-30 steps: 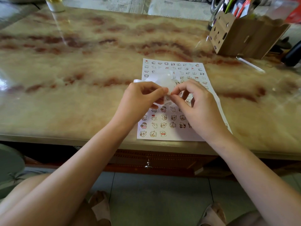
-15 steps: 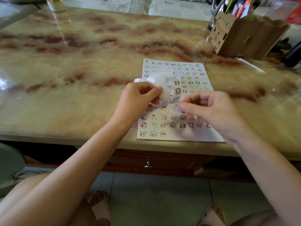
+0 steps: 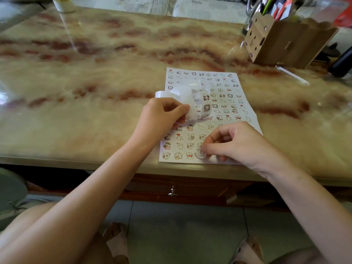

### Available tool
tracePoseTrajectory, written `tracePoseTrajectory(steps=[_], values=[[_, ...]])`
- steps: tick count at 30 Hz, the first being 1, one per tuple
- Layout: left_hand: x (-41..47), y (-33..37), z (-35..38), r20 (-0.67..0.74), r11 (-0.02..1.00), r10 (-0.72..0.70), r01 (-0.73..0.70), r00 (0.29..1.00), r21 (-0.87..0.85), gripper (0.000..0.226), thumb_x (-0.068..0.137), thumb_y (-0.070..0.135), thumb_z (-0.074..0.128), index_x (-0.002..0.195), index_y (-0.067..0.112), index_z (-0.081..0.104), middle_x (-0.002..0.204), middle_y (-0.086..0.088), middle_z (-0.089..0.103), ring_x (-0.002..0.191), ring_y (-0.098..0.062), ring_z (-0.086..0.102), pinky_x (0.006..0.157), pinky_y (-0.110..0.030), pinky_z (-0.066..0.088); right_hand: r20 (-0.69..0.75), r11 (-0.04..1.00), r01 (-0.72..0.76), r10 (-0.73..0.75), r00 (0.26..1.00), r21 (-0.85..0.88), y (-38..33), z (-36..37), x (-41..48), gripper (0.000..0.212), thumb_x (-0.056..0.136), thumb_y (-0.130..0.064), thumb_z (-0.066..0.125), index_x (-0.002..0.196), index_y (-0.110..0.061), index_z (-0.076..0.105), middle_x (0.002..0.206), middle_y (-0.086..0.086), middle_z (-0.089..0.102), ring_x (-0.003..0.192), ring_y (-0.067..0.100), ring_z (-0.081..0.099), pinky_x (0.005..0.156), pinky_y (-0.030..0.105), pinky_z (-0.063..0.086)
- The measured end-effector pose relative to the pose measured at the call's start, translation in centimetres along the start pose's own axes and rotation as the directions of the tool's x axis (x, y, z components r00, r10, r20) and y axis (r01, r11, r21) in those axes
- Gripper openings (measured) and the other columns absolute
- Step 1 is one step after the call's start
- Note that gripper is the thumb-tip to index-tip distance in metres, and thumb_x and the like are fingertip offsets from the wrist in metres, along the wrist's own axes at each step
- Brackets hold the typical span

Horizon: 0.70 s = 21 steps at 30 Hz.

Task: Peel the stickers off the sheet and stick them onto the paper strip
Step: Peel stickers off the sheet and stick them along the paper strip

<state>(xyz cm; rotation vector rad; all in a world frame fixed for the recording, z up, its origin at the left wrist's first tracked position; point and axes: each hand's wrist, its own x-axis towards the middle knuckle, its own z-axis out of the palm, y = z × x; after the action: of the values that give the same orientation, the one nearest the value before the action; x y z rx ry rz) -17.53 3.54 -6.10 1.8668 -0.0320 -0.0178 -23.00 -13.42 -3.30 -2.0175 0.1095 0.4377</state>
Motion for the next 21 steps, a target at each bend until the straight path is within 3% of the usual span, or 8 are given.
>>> tracePoseTrajectory(steps=[11,21], values=[[0.06,-0.08,0.16,-0.002,1.000,0.005,-0.005,1.000,0.014,0.020,0.090,0.024,0.065,0.076,0.012,0.071,0.070,-0.001,0.071,0.072,-0.016,0.069,0.073,-0.029,0.056,0.002,0.999,-0.007,0.007,1.000,-0.043,0.00,-0.04,-0.19,0.006,0.073,-0.011,0.079,0.075,-0.008,0.073,0.070,0.005,0.073,0.061,0.013,0.060,0.068,0.030,0.053],[0.00,0.02,0.15,0.000,1.000,0.003,-0.003,1.000,0.023,0.020,0.090,0.024,0.065,0.077,0.010,0.071,0.071,-0.002,0.072,0.079,-0.024,0.071,0.080,-0.038,0.058,0.007,0.999,-0.007,0.007,1.000,-0.036,-0.03,-0.01,-0.15,0.007,0.073,-0.010,0.079,0.076,-0.007,0.074,0.077,0.010,0.074,0.070,0.021,0.069,0.076,0.034,0.056]])
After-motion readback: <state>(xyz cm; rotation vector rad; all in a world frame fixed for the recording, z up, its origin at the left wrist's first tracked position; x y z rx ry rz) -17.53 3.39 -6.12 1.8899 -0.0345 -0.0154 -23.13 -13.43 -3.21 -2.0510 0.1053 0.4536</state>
